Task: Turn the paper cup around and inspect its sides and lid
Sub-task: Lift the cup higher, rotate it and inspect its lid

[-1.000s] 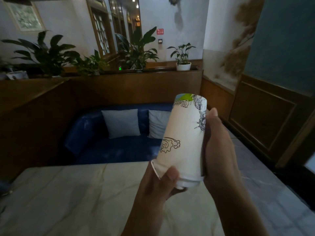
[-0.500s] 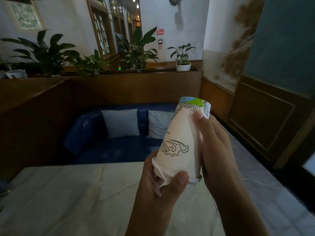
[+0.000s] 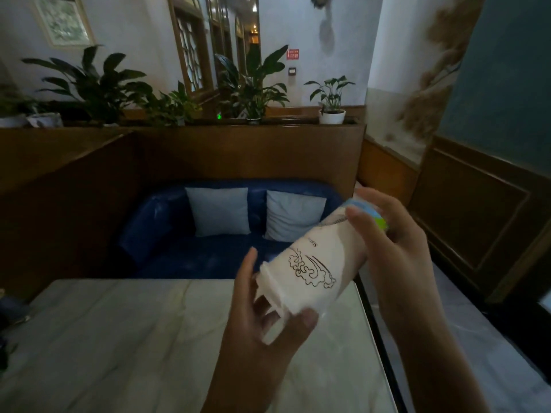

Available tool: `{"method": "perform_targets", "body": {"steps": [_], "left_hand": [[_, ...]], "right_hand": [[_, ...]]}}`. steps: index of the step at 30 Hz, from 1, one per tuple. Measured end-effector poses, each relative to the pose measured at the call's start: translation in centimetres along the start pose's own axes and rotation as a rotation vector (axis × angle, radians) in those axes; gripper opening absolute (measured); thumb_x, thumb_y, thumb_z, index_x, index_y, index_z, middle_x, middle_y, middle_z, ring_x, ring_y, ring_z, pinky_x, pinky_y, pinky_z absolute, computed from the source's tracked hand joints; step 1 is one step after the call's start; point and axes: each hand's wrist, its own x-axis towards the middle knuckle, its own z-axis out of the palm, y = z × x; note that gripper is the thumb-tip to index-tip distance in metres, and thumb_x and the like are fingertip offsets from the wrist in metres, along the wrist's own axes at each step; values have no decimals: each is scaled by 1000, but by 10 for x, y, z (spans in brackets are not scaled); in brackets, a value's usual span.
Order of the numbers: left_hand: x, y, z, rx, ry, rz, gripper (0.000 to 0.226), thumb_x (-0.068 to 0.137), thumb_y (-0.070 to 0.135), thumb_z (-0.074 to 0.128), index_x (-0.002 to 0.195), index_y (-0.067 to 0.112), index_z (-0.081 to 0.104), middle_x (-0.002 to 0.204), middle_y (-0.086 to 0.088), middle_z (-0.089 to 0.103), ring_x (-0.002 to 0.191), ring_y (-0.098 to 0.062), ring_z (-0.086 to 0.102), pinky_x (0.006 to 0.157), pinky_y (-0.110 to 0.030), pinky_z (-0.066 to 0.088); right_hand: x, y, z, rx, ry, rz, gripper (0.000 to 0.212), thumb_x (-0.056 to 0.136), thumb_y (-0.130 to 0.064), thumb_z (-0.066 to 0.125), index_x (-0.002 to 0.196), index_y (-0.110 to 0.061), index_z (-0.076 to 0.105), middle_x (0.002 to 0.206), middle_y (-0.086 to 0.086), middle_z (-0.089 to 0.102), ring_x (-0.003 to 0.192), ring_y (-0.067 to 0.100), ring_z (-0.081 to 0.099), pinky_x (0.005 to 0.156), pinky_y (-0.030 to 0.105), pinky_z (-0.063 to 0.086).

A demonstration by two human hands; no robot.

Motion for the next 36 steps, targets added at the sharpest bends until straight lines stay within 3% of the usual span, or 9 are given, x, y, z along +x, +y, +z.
{"method": "perform_targets", "body": {"steps": [4, 6, 9, 12, 16, 20, 26, 29, 36], "left_hand": [[8, 8, -16, -40, 178, 64, 105, 38, 58, 89, 125, 67, 30, 114, 27, 66, 102, -2, 67, 66, -21, 59], [12, 10, -22, -23, 249, 88, 105, 46, 59, 85, 133, 61, 27, 118, 22, 66, 105, -4, 66, 67, -17, 57], [17, 11, -26, 61, 266, 94, 108, 47, 69, 79, 139, 55, 24, 119, 20, 66, 107, -3, 65, 78, -26, 57], [18, 11, -23, 91, 224, 55, 122, 36, 75, 80, 142, 51, 24, 111, 18, 69, 101, -4, 67, 80, -30, 55], [14, 15, -15, 98, 212, 11, 124, 33, 78, 76, 142, 48, 26, 103, 24, 69, 93, 3, 68, 66, -13, 55], [2, 26, -14, 9, 181, -46, 120, 26, 83, 72, 135, 53, 31, 103, 20, 70, 95, -4, 69, 64, -22, 59], [-10, 25, -12, -123, 1, -232, 104, 32, 78, 78, 122, 30, 60, 114, -3, 73, 107, -24, 68, 96, -52, 49], [-14, 17, -9, -115, -43, -281, 68, 48, 73, 75, 107, 40, 67, 109, 0, 75, 102, -22, 71, 89, -46, 53], [-17, 10, -9, -137, -35, -303, 70, 56, 72, 74, 112, 32, 65, 108, -7, 75, 98, -29, 72, 82, -49, 56]], "right_hand": [[-7, 24, -8, -157, -105, 65, 18, 96, -37, 55, 108, -35, 67, 94, -15, 70, 87, 1, 71, 57, 12, 56], [-13, 32, -5, -445, -285, 90, 18, 99, -27, 53, 101, -37, 67, 89, -16, 70, 85, -1, 69, 57, 11, 54], [-20, 30, 1, -760, -457, 49, 30, 98, -26, 61, 123, -44, 60, 109, -26, 64, 94, -8, 64, 74, 13, 54], [-24, 19, 5, -400, -446, 63, 32, 93, -44, 58, 124, -51, 59, 119, -22, 71, 110, -8, 66, 90, 21, 57], [-34, 13, 14, -219, -537, 83, 57, 83, -70, 64, 132, -40, 63, 120, -13, 76, 111, 4, 73, 89, 28, 62], [-37, 8, 13, -101, -417, 45, 48, 86, -65, 57, 120, -35, 70, 108, -12, 80, 100, 9, 77, 83, 32, 63], [-43, 9, 7, 145, -340, 63, 28, 87, -49, 69, 109, -34, 78, 112, 0, 81, 106, 19, 77, 89, 26, 61], [-49, 19, 11, 182, -222, 100, 33, 93, -51, 62, 111, -28, 77, 109, 2, 81, 103, 21, 78, 84, 28, 62], [-54, 26, 11, 195, -210, 121, 38, 90, -41, 58, 117, -20, 73, 111, 3, 81, 104, 22, 78, 86, 28, 62]]}}
